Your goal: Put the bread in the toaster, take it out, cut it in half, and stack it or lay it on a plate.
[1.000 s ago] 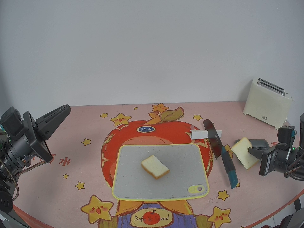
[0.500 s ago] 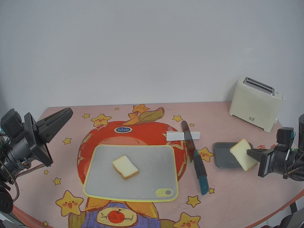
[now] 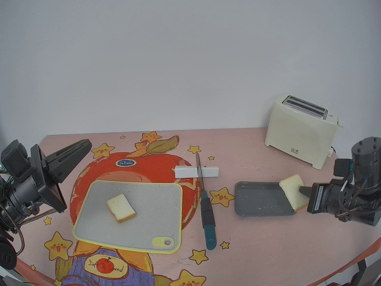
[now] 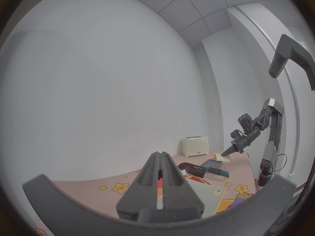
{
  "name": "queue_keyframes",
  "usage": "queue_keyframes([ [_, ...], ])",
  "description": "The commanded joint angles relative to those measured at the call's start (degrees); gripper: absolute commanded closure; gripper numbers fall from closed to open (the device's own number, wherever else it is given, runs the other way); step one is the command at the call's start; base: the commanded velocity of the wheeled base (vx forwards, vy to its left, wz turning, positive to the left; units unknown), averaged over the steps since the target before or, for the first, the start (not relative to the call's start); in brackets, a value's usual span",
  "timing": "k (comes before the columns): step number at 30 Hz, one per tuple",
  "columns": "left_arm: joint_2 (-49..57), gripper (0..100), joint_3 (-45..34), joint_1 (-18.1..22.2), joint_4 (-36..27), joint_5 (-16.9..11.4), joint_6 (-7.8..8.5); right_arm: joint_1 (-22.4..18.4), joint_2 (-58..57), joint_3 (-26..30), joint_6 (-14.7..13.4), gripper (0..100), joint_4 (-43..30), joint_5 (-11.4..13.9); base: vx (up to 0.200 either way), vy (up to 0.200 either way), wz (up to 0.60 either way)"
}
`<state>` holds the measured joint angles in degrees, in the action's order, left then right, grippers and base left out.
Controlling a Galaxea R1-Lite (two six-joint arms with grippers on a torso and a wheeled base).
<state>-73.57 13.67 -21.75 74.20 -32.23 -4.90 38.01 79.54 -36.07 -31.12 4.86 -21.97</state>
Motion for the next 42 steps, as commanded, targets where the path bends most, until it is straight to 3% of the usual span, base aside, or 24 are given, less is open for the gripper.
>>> queue_keyframes([
  [1,0.27,100,-0.13,-0.05,-0.11,-0.02,-0.02,0.57,6.50,-0.75,-1.22,100,0.50,-1.15,0.000,0.000,0.00],
  [9,0.27,100,-0.22,-0.05,-0.20,-0.02,-0.02,0.66,7.29,-2.60,-2.01,100,0.50,-0.97,0.000,0.000,0.00],
  [16,0.18,100,-0.22,-0.05,-0.11,-0.02,0.07,1.36,10.72,-2.86,-5.00,100,0.59,-0.53,0.000,0.000,0.00],
  [26,0.09,100,-0.66,-0.05,-0.11,-0.11,0.15,1.36,13.88,-3.04,-5.09,100,5.77,-0.71,0.000,0.000,0.00],
  [34,0.09,100,-1.27,-1.19,-0.11,-0.02,0.24,0.93,16.43,-3.30,-5.79,100,5.86,-0.88,0.000,0.000,0.00],
  [36,0.01,100,-1.27,-1.19,-0.11,-0.02,0.24,0.93,16.78,-3.48,-6.41,100,5.86,-0.97,0.000,0.000,0.00],
  [38,0.01,100,-1.27,-1.19,-0.11,-0.02,0.24,1.19,17.14,-4.27,-8.78,100,5.77,-1.06,0.000,0.000,0.00],
  [42,-0.08,100,-1.27,-1.19,-0.11,-0.02,0.24,0.93,18.01,-4.71,-9.39,100,5.77,-1.06,0.000,0.000,0.00],
])
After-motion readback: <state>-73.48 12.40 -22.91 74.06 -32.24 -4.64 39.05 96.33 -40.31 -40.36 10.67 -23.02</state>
